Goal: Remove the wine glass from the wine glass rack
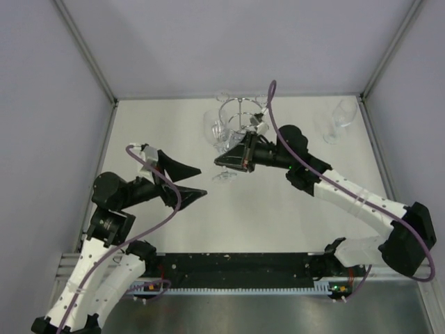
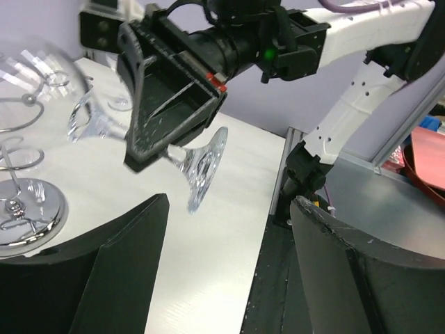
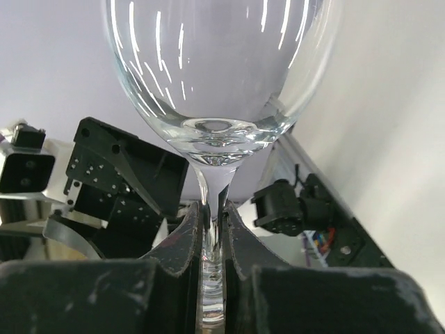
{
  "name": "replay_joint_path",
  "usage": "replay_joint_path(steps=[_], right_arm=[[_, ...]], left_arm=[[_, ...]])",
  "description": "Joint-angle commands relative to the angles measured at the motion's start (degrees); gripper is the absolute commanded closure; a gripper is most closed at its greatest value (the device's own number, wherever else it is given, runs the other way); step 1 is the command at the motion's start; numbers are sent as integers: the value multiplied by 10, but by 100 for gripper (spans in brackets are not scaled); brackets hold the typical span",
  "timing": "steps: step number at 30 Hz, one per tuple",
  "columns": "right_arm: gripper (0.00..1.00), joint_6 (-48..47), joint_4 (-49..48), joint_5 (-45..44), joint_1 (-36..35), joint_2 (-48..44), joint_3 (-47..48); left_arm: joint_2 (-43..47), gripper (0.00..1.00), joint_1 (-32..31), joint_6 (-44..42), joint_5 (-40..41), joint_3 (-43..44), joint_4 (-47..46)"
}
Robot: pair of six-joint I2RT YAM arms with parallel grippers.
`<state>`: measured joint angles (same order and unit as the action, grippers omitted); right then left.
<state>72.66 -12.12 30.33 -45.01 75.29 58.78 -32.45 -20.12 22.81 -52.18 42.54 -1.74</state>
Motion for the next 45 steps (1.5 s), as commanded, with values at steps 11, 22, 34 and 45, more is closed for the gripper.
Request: replay_joint_path(steps=[11,22,34,45], right_arm=[[100,-502,412,-8,43,-199,76],[100,-675,533,-96,6,-269,46],[100,-789,561,-211,-72,-235,62],[100,-817,569,-226,-110,-170,126]], left_arm=[[-99,23,-2,276,88,75,-19],[-176,22,22,326,71,136,46],[-219,26,22,378,0,66,-34],[-217,27,22,362,-27,29,-30]])
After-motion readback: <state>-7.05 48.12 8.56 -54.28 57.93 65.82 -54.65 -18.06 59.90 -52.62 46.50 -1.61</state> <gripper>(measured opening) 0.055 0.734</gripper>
